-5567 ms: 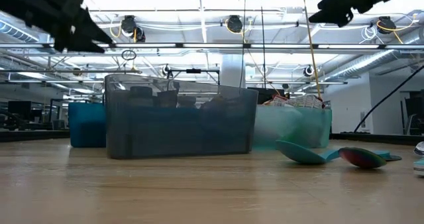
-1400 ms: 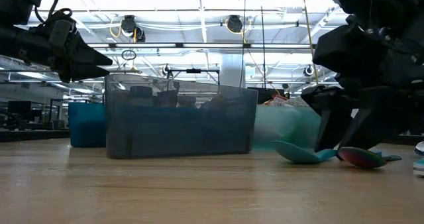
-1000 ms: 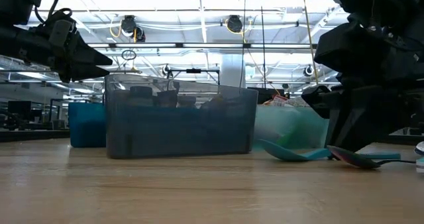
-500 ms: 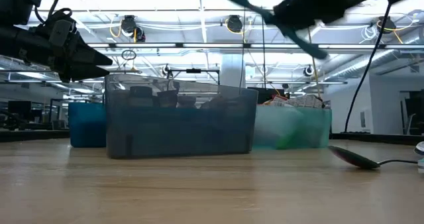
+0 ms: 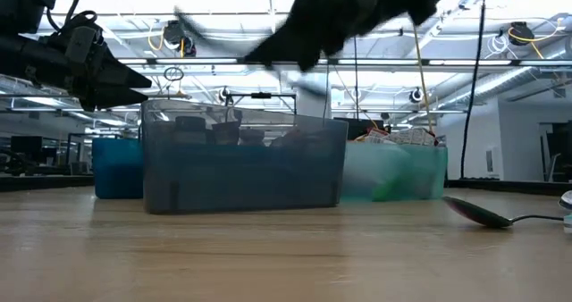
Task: Pick & Place Food Item
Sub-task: Put the light blue spoon into the black bin, then put the top blue spoon into the black bin
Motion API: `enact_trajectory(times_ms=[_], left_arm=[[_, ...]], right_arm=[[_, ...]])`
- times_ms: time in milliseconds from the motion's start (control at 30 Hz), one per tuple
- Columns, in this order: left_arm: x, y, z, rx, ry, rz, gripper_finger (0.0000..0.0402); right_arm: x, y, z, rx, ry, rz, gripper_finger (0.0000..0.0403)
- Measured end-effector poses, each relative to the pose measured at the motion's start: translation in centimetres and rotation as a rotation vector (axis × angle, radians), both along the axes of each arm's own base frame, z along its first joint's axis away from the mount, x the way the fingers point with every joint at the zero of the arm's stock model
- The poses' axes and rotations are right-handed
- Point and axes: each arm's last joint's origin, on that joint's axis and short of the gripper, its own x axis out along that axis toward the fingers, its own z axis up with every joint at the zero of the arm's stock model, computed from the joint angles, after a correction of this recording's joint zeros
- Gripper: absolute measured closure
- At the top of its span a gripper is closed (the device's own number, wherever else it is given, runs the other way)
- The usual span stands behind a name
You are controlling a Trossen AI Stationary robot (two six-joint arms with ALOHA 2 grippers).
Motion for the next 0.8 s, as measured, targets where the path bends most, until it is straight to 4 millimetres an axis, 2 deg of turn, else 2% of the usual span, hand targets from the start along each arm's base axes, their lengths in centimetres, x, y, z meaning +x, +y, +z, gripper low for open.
enact_trajectory(times_ms=[233, 433, 533, 800], left_arm=[[0.0, 0.0, 0.0, 0.0, 0.0, -0.001, 0.008], [0.0, 0.0, 0.0, 0.0, 0.0, -0.002, 0.0074], [0.0, 0.0, 0.0, 0.0, 0.0, -0.001, 0.0079], [0.0, 0.0, 0.0, 0.0, 0.0, -0.002, 0.0091]], right_arm=[[1.2, 0.1, -3.7, -0.001, 0.109, 0.017, 0.0391], [1.2, 0.1, -3.6, -0.016, 0.107, 0.019, 0.0384], [1.2, 0.1, -3.7, -0.016, 0.108, 0.02, 0.0362], [1.1, -0.1, -3.4, -0.031, 0.107, 0.001, 0.0264]])
